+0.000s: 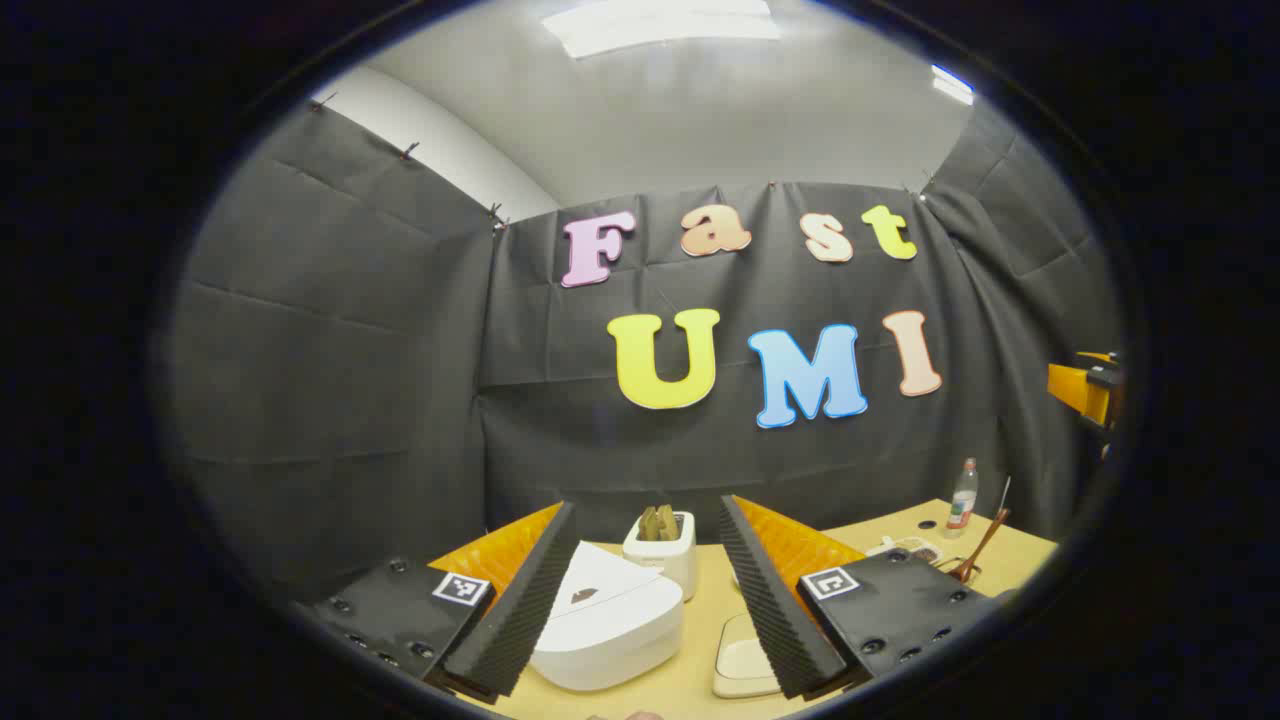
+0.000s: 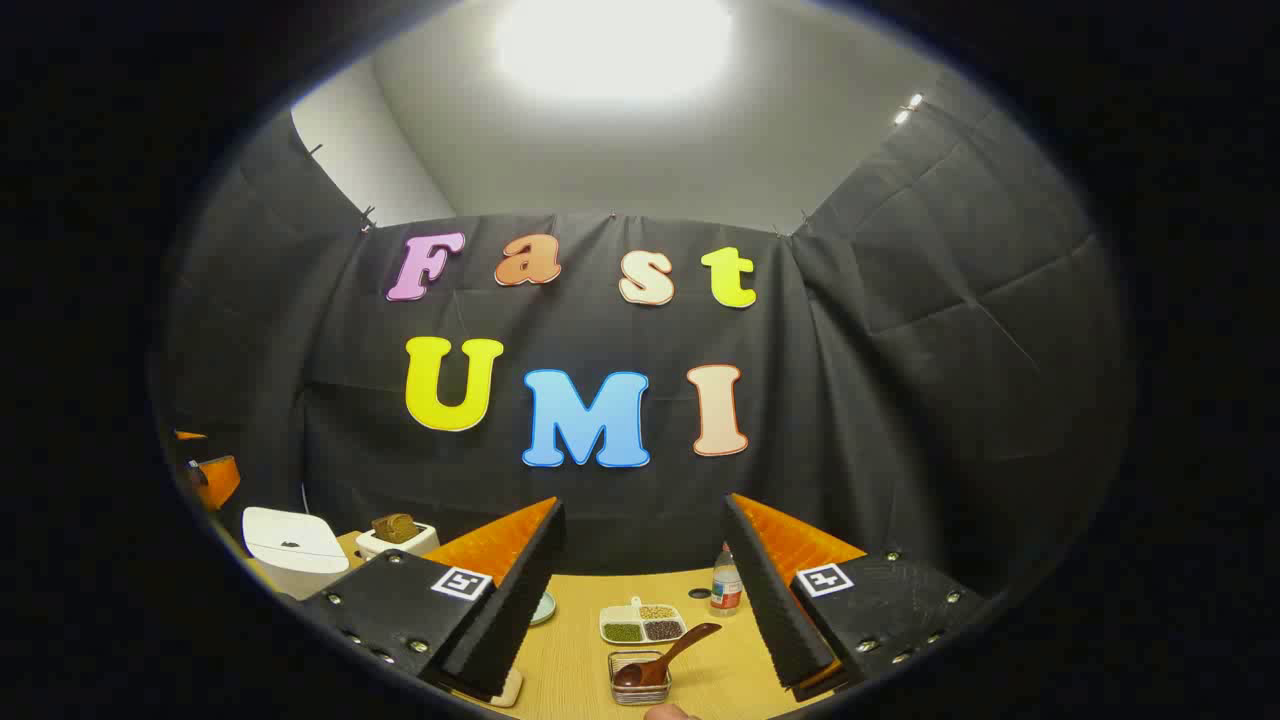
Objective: Close the left gripper, press the button to open the rice cooker; take a wooden spoon from the chopstick holder with the right hand, scoop a spoonful of rice and pour it into the rice cooker, then put the wooden spoon back into the chopstick holder.
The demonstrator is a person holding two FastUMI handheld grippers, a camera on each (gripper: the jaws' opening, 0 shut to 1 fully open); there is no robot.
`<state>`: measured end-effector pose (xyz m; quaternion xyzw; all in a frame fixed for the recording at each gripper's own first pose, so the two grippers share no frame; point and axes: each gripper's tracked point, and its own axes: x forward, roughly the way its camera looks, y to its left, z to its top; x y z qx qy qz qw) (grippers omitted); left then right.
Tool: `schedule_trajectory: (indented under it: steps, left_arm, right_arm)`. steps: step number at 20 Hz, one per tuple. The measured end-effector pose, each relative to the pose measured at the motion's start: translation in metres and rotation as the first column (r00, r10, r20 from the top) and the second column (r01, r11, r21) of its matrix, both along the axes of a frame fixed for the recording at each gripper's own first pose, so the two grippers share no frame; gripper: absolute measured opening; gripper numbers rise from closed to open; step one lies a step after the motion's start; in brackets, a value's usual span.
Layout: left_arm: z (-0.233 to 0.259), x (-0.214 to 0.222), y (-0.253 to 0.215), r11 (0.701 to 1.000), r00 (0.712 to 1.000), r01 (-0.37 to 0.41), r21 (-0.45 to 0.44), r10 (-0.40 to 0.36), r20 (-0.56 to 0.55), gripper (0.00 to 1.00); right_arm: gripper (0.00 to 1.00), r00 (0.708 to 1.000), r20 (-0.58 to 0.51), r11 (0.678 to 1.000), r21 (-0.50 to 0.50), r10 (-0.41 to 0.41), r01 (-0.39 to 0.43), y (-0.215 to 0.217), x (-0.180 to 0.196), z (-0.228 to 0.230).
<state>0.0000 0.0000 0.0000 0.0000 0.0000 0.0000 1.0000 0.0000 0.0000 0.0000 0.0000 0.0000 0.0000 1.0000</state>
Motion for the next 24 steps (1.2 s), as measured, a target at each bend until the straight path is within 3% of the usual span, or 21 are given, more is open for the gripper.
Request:
schedule_trajectory:
  steps: [15,19,22,24]
  left_arm:
    - [0.006,0.003,-0.001,1.000,0.999,0.009,0.009,-0.009,0.042,0.97]
    - [0.011,0.000,0.005,1.000,0.998,0.021,0.018,-0.022,0.055,0.82]
    - [0.020,0.004,0.000,0.999,0.997,0.041,-0.003,-0.041,0.073,0.76]
    - [0.020,0.011,-0.004,0.998,0.995,0.064,-0.021,-0.062,0.082,0.60]
  right_arm:
    - [0.95,1.000,0.015,1.000,-0.018,0.004,-0.004,0.001,-0.002,0.005]
    - [0.95,1.000,0.015,1.000,-0.017,0.014,-0.014,0.006,-0.003,0.004]
    - [0.95,0.999,0.024,1.000,-0.015,0.026,-0.026,0.009,-0.005,0.006]
    - [0.95,0.999,0.024,0.999,-0.019,0.029,-0.028,0.011,-0.006,0.005]
